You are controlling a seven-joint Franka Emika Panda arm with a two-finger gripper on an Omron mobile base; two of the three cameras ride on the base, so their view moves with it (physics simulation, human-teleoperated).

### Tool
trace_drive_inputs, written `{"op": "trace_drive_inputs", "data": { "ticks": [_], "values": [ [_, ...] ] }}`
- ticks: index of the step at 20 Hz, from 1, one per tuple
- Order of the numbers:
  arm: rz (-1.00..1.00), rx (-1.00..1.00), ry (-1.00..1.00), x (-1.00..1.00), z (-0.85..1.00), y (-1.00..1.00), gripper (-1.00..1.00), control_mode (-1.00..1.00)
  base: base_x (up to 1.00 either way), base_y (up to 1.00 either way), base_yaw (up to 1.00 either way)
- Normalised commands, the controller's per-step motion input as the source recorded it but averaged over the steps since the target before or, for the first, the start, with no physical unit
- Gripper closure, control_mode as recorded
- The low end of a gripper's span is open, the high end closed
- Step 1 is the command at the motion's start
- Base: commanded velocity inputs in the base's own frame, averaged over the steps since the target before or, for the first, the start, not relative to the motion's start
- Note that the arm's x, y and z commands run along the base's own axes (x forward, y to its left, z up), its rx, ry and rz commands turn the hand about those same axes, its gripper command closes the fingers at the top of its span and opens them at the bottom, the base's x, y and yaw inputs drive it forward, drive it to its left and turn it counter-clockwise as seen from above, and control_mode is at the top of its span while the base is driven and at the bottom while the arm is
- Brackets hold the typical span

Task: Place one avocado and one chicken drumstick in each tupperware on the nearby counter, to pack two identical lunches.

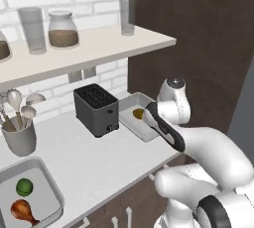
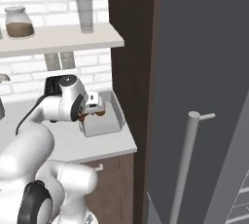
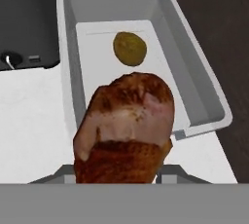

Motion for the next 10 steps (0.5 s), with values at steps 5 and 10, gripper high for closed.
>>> {"op": "trace_drive_inputs", "data": {
  "ticks": [5,10],
  "values": [
    [0.02,-0.01,0.09,0.63,-0.23,-0.03,1.00,-1.00,0.00,0.00,0.00],
    [0.02,-0.03,0.03,0.58,-0.24,0.00,1.00,-1.00,0.00,0.00,0.00]
  ]
}}
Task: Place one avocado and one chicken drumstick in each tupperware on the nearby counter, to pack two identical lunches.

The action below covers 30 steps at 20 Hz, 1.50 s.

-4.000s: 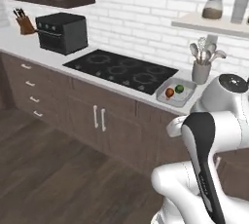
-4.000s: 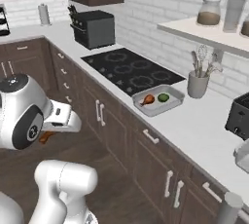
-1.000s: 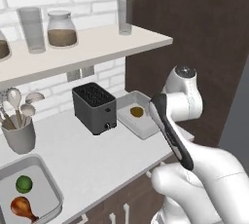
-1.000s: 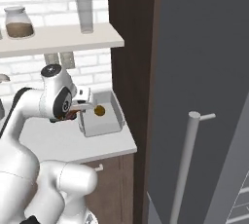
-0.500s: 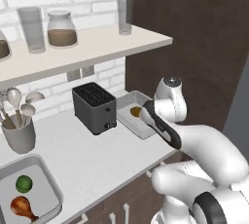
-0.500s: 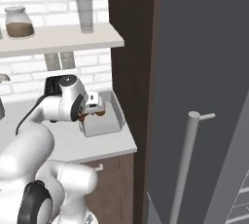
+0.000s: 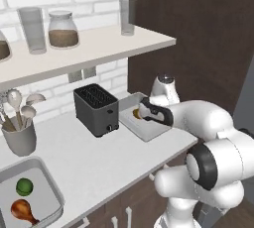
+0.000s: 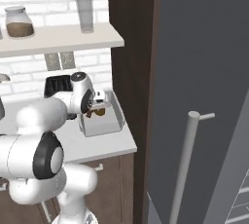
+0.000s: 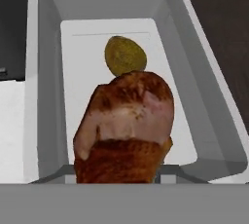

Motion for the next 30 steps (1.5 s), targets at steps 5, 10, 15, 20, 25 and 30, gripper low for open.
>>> {"op": "trace_drive_inputs", "data": {
  "ticks": [5,10,15,20,25,30],
  "values": [
    [0.01,-0.03,0.00,0.51,-0.31,0.02,-1.00,-1.00,0.00,0.00,0.00],
    [0.00,-0.01,0.00,0.22,-0.29,0.01,-1.00,-1.00,0.00,0.00,0.00],
    [0.00,0.00,-0.02,0.01,-0.01,0.00,-1.00,-1.00,0.00,0.00,0.00],
    [0.00,0.00,0.00,-0.08,0.07,0.03,-1.00,-1.00,0.00,0.00,0.00],
    [0.00,0.03,-0.01,-0.78,0.24,0.09,-1.00,-1.00,0.00,0.00,0.00],
    [0.00,0.09,-0.09,-1.00,0.75,0.21,-1.00,-1.00,0.00,0.00,0.00]
  ]
}}
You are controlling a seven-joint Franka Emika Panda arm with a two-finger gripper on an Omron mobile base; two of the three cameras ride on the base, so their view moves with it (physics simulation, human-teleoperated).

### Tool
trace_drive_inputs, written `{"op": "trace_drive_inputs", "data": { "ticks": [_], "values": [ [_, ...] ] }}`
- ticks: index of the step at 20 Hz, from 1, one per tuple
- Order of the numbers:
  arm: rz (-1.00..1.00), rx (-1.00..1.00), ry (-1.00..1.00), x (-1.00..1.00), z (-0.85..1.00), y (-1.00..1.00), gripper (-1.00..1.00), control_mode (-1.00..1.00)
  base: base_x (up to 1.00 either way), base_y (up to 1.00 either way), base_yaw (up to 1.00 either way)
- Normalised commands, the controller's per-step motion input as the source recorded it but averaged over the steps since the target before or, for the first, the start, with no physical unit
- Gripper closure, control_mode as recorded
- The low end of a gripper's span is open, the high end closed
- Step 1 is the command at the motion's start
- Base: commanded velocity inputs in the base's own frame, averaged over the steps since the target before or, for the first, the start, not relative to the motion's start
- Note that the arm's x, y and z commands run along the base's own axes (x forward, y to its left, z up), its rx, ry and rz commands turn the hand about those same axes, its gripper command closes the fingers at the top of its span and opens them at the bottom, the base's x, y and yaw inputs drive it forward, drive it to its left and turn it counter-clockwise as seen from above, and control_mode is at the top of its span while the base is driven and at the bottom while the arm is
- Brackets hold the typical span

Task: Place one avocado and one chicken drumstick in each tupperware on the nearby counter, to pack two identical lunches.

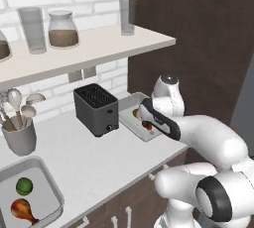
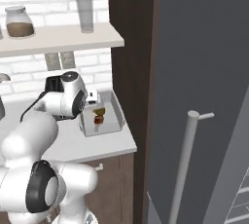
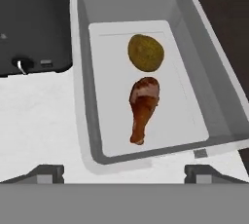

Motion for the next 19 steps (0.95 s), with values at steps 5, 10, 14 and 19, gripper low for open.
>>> {"op": "trace_drive_inputs", "data": {
  "ticks": [5,10,14,19],
  "values": [
    [0.00,0.01,-0.04,-0.98,0.89,0.63,-1.00,-1.00,0.00,0.00,0.00],
    [0.04,0.00,0.00,-0.71,0.47,0.60,-1.00,-1.00,0.00,0.00,0.00],
    [0.07,-0.01,0.07,-0.58,0.36,0.33,-1.00,-1.00,0.00,0.00,0.00],
    [0.07,-0.01,0.15,-0.66,0.13,0.17,-1.00,-1.00,0.00,0.00,0.00]
  ]
}}
